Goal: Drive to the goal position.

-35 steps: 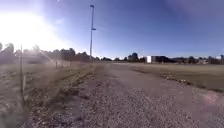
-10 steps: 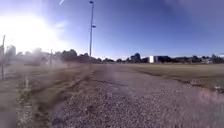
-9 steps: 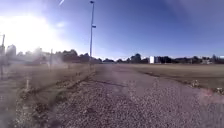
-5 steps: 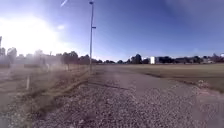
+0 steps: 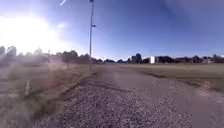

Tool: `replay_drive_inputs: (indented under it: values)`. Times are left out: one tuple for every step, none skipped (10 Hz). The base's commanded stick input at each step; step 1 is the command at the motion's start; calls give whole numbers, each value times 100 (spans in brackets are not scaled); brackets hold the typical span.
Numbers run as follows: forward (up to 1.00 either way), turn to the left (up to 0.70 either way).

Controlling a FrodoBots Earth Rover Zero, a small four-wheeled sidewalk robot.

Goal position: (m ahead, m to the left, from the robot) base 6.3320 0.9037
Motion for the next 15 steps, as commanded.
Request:
replay_drive_inputs:
  values:
    - [50, 0]
    - [50, 0]
    - [50, 0]
    - [50, 0]
    - [50, 0]
    - [50, 0]
    - [50, 0]
    - [50, 0]
    - [50, 0]
    - [50, 0]
    - [50, 0]
    - [50, 0]
    - [50, 0]
    - [50, 0]
    - [50, 0]
